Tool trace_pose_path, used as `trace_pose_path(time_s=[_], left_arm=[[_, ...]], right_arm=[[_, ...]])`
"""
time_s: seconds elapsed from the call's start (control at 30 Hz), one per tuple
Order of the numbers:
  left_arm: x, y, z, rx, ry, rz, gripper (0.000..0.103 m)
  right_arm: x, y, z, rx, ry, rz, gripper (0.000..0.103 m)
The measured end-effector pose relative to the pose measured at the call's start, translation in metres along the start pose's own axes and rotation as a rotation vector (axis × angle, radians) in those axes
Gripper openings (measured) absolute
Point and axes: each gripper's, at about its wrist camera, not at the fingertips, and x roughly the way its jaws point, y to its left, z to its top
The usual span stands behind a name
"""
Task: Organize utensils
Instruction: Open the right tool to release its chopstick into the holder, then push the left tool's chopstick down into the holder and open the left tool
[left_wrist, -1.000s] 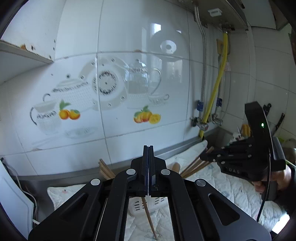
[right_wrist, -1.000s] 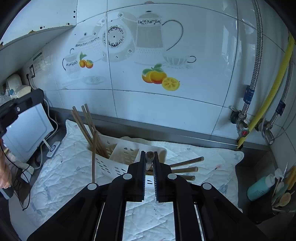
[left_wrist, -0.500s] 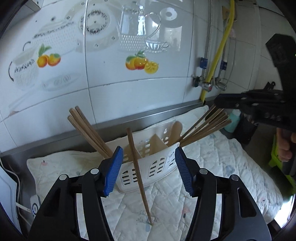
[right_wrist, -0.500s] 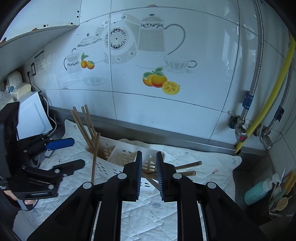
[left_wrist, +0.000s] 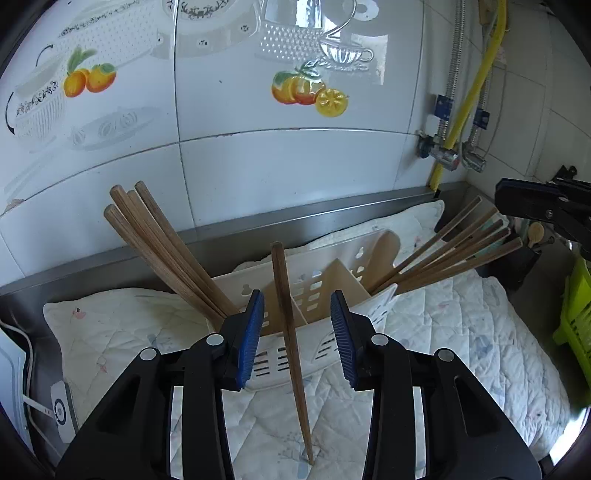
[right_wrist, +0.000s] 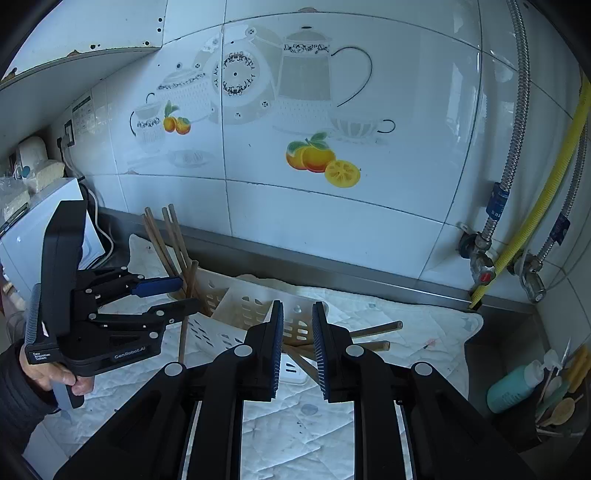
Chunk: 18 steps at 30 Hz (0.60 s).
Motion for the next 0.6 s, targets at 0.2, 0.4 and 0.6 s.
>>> trace_pose_path(time_s=[0.2, 0.4, 0.6], left_arm=[[0.013, 0.000, 0.003, -0.020, 0.029, 0.000, 0.016], [0.015, -0.001, 0.002, -0.034, 0.036, 0.001, 0.006], [-0.016, -0.007, 0.005, -0.031, -0.027, -0.015, 0.005]], right_arm=[[0.001, -0.002, -0.001, 0.006, -0.004, -0.001, 0.017], [-0.003, -0.007, -0.004, 0.012, -0.010, -0.004, 0.017], [-0.014, -0.008, -0.007, 0.011, -0.023, -0.012, 0.017]])
